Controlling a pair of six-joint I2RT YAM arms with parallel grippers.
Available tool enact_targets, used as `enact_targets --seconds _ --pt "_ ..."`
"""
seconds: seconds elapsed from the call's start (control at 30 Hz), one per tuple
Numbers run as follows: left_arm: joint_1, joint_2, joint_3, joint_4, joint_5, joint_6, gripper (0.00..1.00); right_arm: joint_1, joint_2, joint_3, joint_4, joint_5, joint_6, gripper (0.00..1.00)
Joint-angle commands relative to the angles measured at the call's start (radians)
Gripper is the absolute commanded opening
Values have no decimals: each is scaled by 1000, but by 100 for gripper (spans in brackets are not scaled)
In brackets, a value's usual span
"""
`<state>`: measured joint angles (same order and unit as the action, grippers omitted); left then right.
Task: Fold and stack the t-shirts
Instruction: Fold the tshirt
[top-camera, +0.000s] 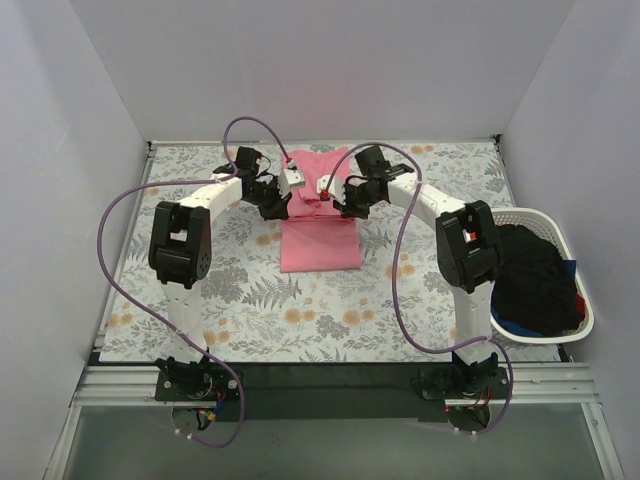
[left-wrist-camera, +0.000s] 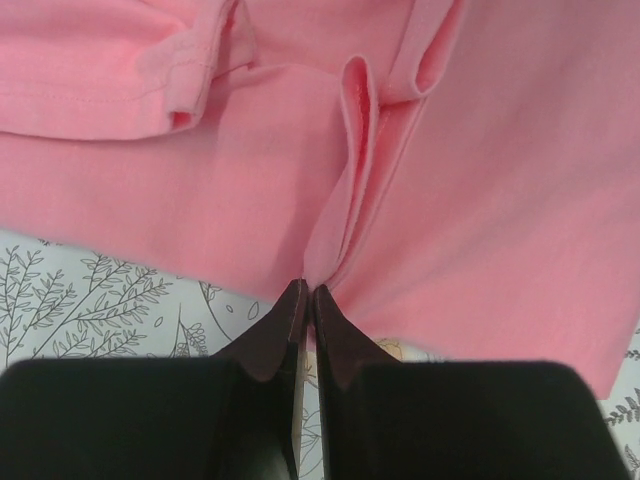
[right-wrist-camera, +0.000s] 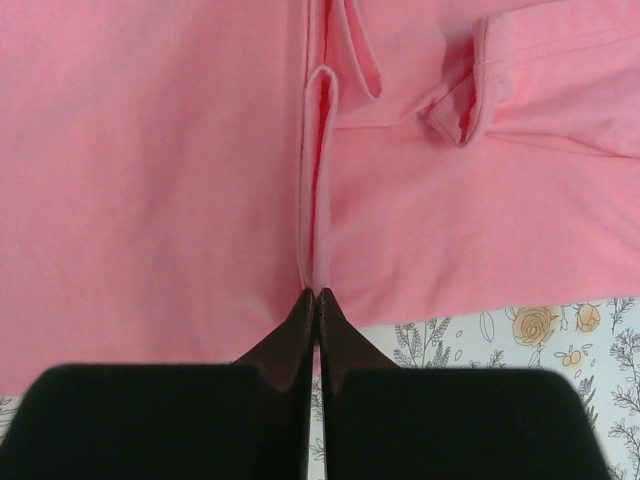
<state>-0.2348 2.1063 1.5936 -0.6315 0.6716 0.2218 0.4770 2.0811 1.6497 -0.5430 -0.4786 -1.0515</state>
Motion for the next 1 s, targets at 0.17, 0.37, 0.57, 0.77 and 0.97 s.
enact_targets --seconds 0.17,0.37,0.57,0.77,0.97 --pt "17 17 78 87 -63 -47 0 -11 30 90 81 17 27 1" --pt "20 -28 88 107 -142 -102 42 -26 -25 116 129 69 137 92" --pt "46 -224 -70 158 -83 -261 43 -60 -188 53 115 -8 322 84" --pt "42 -295 -191 171 17 -523 40 -40 -271 -74 80 -149 537 50" --pt "43 -210 -182 132 169 -774 36 -29 -185 -113 74 -293 764 37"
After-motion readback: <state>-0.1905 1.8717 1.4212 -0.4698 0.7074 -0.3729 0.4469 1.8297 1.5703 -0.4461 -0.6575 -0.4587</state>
